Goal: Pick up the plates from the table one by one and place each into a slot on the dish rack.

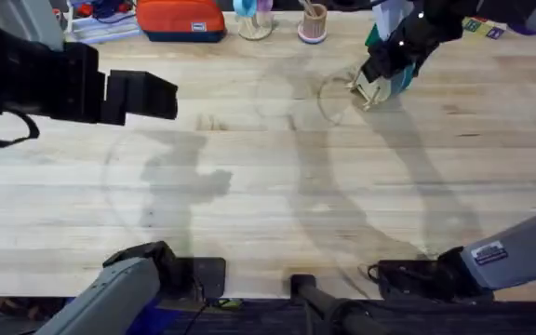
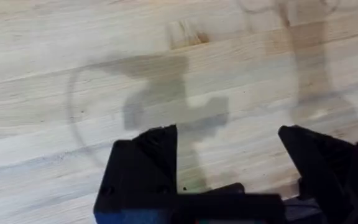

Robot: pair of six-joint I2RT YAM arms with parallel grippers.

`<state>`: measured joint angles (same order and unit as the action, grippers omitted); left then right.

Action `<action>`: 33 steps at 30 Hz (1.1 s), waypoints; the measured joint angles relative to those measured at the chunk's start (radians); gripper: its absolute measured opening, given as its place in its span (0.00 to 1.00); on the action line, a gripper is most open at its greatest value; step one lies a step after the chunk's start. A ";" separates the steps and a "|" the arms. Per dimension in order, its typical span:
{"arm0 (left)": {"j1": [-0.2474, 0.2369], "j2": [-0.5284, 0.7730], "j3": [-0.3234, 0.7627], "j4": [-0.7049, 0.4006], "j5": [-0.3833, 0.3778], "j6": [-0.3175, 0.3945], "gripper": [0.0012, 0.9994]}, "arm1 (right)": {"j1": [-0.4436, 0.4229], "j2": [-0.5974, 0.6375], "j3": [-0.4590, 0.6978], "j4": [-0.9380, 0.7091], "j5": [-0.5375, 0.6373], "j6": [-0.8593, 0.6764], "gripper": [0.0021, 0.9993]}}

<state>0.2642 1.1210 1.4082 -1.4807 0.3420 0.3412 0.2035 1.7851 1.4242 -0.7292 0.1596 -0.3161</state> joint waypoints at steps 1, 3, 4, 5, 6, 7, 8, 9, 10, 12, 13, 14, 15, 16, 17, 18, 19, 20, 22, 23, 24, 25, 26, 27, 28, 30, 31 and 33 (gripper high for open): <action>0.000 0.000 0.000 0.000 0.000 0.000 0.99 | 0.000 0.000 0.000 0.000 0.000 -0.003 0.16; 0.000 0.000 0.000 0.000 0.000 0.000 1.00 | 0.000 0.000 0.000 0.000 0.000 -0.007 0.17; 0.000 0.000 0.000 0.000 0.000 0.000 1.00 | 0.000 0.000 0.000 0.000 0.000 -0.009 0.17; 0.000 0.000 0.000 0.000 0.000 0.000 1.00 | 0.000 -0.001 0.000 0.000 0.000 -0.011 0.17; 0.000 0.000 0.000 0.000 0.000 0.000 0.99 | 0.000 -0.002 0.000 0.000 0.000 -0.012 0.17; 0.000 0.000 0.000 0.000 0.000 0.000 1.00 | 0.000 -0.004 0.000 0.000 0.000 -0.014 0.17; 0.000 0.000 0.000 0.000 0.000 0.000 0.99 | 0.000 -0.005 0.000 0.000 0.000 -0.015 0.18; 0.000 0.000 0.000 0.000 0.000 0.000 1.00 | 0.000 -0.007 0.002 -0.002 0.000 -0.017 0.18; 0.000 0.000 0.000 0.000 0.000 0.000 1.00 | 0.000 -0.010 0.006 -0.003 0.000 -0.019 0.19; 0.000 0.000 0.000 0.000 -0.001 0.000 1.00 | 0.000 -0.013 0.018 -0.004 0.000 -0.022 0.21; 0.000 0.000 0.000 0.000 -0.002 0.000 1.00 | 0.000 -0.018 0.025 -0.003 0.000 -0.022 0.22; 0.000 0.000 0.000 0.000 -0.002 0.000 1.00 | 0.000 -0.024 0.033 -0.004 0.001 -0.022 0.24; 0.000 0.000 0.000 0.000 -0.002 0.000 0.99 | 0.000 -0.031 0.039 -0.003 0.001 -0.024 0.25; 0.000 0.000 0.000 0.000 -0.003 0.000 0.99 | 0.000 -0.042 0.047 -0.003 0.001 -0.025 0.26; 0.000 0.000 0.000 0.000 -0.002 0.000 0.99 | 0.000 -0.053 0.055 -0.003 0.000 -0.025 0.26; 0.000 0.000 0.000 0.000 -0.003 0.000 1.00 | 0.000 -0.064 0.061 -0.003 0.001 -0.026 0.27; 0.000 0.000 0.000 0.000 -0.003 0.000 0.99 | 0.000 -0.078 0.066 -0.003 0.001 -0.026 0.27; 0.000 0.000 0.000 0.000 -0.003 0.000 1.00 | 0.000 -0.094 0.069 -0.003 0.001 -0.026 0.27; 0.000 0.000 0.000 0.000 -0.003 0.000 0.99 | 0.000 -0.124 0.071 -0.006 0.001 -0.026 0.29; 0.000 0.000 0.000 0.000 -0.003 0.000 0.99 | 0.000 -0.141 0.071 -0.011 0.001 -0.026 0.30; 0.000 0.000 0.000 0.000 -0.003 0.000 0.99 | 0.000 -0.156 0.071 -0.017 0.001 -0.026 0.30; 0.000 0.000 0.000 0.000 -0.003 0.000 0.99 | 0.000 -0.174 0.071 -0.024 0.001 -0.026 0.30; 0.000 0.000 0.000 0.000 -0.003 0.000 0.99 | 0.000 -0.191 0.071 -0.033 0.001 -0.026 0.31; 0.000 0.000 0.000 0.000 -0.003 0.000 0.99 | 0.000 -0.209 0.071 -0.042 0.001 -0.026 0.32; 0.000 0.000 0.000 0.000 -0.003 0.000 0.99 | 0.000 -0.228 0.071 -0.052 0.001 -0.026 0.33; 0.000 0.000 0.000 0.000 -0.003 0.000 0.99 | 0.000 -0.266 0.071 -0.077 0.001 -0.026 0.35; 0.000 0.000 0.000 0.000 -0.003 0.000 0.99 | 0.000 -0.287 0.071 -0.089 0.001 -0.026 0.36; 0.000 0.000 0.000 0.000 -0.003 0.000 0.99 | 0.000 -0.325 0.072 -0.117 0.001 -0.026 0.38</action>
<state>0.2642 1.1210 1.4082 -1.4811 0.3393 0.3412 0.2035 1.4600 1.4960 -0.8465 0.1604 -0.3416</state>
